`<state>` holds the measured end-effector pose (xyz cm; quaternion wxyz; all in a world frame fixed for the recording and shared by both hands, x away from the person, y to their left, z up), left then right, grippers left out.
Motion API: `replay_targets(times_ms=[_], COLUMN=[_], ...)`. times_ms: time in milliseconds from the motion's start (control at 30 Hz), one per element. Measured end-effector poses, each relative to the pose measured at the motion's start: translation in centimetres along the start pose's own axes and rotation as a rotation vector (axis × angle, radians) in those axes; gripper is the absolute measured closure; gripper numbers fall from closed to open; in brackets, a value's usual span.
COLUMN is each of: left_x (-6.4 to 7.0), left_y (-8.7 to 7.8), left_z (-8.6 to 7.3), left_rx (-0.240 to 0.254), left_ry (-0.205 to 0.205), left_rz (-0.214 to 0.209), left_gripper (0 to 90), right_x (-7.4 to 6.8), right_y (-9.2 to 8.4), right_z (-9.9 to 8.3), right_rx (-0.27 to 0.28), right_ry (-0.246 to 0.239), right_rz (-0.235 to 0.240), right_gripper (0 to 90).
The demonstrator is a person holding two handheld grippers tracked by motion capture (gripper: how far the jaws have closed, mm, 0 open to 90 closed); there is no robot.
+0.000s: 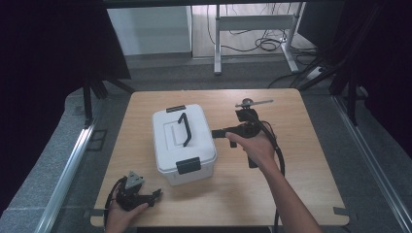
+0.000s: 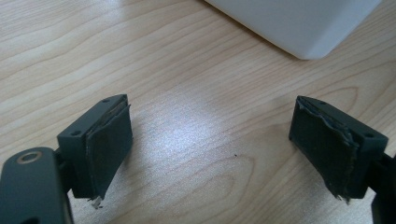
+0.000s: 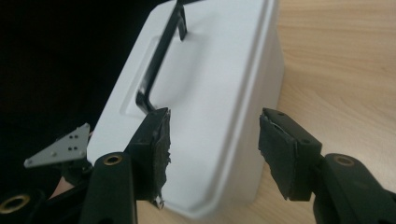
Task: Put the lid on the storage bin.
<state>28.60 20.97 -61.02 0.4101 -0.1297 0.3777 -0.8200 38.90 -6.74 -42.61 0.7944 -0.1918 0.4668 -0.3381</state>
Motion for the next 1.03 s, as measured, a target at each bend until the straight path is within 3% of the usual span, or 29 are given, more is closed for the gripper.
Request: replay_targets(times_ms=[233, 400, 433, 500, 633, 700, 800, 1033], left_x=[0.0, 0.0, 0.0, 0.0, 0.0, 0.0, 0.0, -0.1], left_y=[0.0, 0.0, 0.0, 0.0, 0.0, 0.0, 0.0, 0.0], left_z=[0.0, 0.0, 0.0, 0.0, 0.0, 0.0, 0.0, 0.0], left_rx=[0.002, 0.001, -0.001, -0.001, -0.002, -0.003, -0.003, -0.004], left_ry=[0.001, 0.001, 0.002, 0.002, 0.002, 0.003, 0.003, 0.006], left_rz=[0.0, 0.0, 0.0, 0.0, -0.001, -0.003, -0.002, -0.004], left_gripper=[13.2, 13.2, 13.2, 13.3, 13.2, 13.1, 13.0, 12.8], right_x=[3.8, 5.7, 6.9, 7.3, 9.6, 10.6, 11.2, 10.9], right_y=[-2.0, -3.0, -3.4, -3.5, -3.5, -3.4, -3.9, -3.9], right_z=[-3.7, -5.5, -6.5, -6.8, -8.8, -9.7, -9.9, -10.0], right_rx=[0.027, 0.04, 0.043, 0.041, 0.071, 0.055, 0.069, 0.065], right_ry=[0.03, 0.052, 0.065, 0.073, 0.119, 0.146, 0.168, 0.155], right_rz=[0.034, 0.037, 0.036, 0.035, 0.023, 0.01, 0.027, 0.043], right_gripper=[42.4, 41.8, 41.7, 41.7, 41.9, 42.4, 42.3, 41.8])
Point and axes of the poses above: each handheld gripper's, and its own axes: y roughly forward along the jaws, z roughly out of its top, x roughly to its right, the point moved 9 cm from there along y, roughly forward along the jaws, and after that the axes turned 11 degrees about y, right-handed, at the moved point
